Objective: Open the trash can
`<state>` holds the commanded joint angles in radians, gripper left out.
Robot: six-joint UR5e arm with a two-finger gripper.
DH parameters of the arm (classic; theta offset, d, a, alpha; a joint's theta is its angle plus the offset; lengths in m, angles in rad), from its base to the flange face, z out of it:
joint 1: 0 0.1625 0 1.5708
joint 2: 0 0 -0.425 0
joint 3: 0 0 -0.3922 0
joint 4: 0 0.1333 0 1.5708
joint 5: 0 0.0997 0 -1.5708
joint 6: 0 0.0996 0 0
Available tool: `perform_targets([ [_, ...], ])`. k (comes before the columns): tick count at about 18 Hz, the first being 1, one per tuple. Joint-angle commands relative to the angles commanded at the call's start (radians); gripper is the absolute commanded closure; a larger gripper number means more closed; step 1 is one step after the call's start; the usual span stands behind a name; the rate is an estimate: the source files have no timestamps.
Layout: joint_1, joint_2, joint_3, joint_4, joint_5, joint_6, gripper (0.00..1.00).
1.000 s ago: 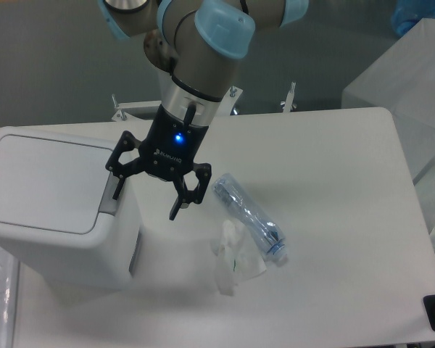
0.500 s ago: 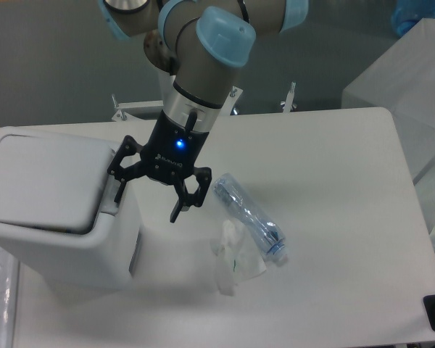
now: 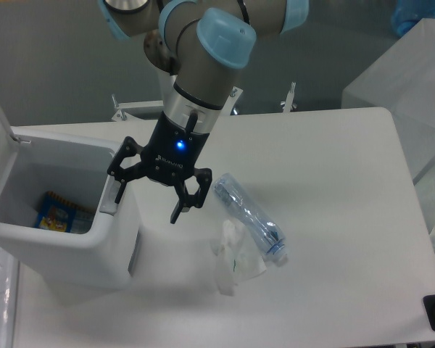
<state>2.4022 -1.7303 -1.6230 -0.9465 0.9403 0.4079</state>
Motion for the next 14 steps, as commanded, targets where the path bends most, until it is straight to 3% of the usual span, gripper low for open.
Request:
perform_targets([
  [6,0.047,0.002,0.003,0.006,0.006,0.094,0.00],
  [9,0.109,0.005,0.005,0.006,0.070,0.173,0.00],
  [14,0.141,-0.009,-0.009,0.006,0.231,0.426,0.00],
])
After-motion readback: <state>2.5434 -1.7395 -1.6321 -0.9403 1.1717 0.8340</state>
